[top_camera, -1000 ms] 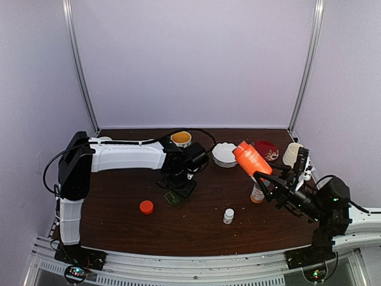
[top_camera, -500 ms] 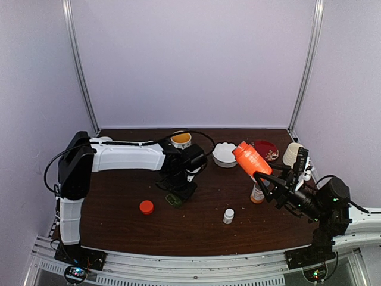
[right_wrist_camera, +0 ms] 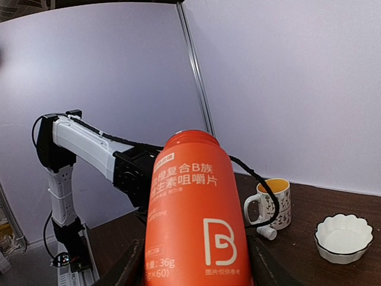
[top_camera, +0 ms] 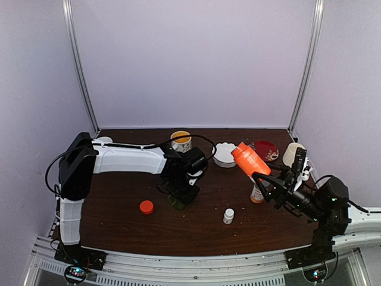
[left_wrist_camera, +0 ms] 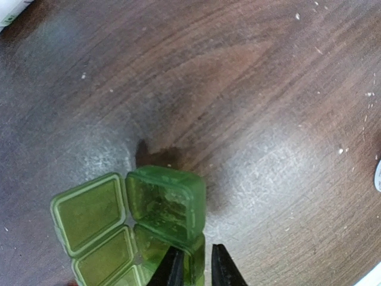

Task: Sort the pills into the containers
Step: Adjust the pill container at the center of the board, then pick up the pill container from the center of the board.

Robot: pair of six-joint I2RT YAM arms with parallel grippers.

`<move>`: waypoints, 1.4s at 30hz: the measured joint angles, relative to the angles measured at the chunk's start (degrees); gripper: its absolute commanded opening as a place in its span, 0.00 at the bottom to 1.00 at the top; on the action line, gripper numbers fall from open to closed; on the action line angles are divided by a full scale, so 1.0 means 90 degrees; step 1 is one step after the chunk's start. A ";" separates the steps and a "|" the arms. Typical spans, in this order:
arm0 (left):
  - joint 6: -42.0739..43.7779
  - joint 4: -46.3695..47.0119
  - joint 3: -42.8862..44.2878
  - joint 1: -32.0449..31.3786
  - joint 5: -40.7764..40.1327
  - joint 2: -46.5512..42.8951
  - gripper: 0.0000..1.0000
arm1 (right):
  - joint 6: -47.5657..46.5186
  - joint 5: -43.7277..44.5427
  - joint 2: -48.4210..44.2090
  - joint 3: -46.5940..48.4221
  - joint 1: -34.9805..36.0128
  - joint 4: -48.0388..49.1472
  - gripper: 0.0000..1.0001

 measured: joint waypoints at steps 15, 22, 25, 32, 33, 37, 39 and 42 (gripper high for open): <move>-0.0063 -0.0163 0.0476 -0.0272 -0.0010 0.0287 0.46 | -0.0005 0.0000 0.0000 0.0000 0.0000 -0.0100 0.00; -0.0024 -0.0413 0.0998 -0.0408 -0.0129 0.0211 0.50 | -0.0005 0.0000 -0.0002 0.0000 -0.0002 -0.0114 0.00; 0.0058 -0.0583 0.1003 -0.0413 -0.0282 0.0112 0.59 | -0.0002 0.0000 -0.0005 0.0000 -0.0005 -0.0114 0.00; 0.0333 -0.0772 0.0913 -0.0058 -0.0583 -0.0151 0.63 | 0.0002 0.0000 -0.0005 0.0000 -0.0005 -0.0114 0.00; 0.0376 -0.0770 0.0852 0.0041 -0.0583 -0.0214 0.63 | 0.0005 0.0000 -0.0005 0.0000 -0.0005 -0.0114 0.00; 0.0629 -0.0724 0.0675 0.0398 -0.0474 -0.0432 0.64 | 0.0015 0.0000 -0.0015 -0.0005 -0.0005 -0.0114 0.00; 0.0782 -0.0690 0.0661 0.0527 -0.0403 -0.0447 0.63 | 0.0019 0.0000 -0.0017 -0.0010 -0.0005 -0.0114 0.00; 0.0979 -0.0651 0.0602 0.0639 -0.0197 -0.0444 0.63 | 0.0022 0.0002 -0.0017 -0.0015 -0.0005 -0.0114 0.00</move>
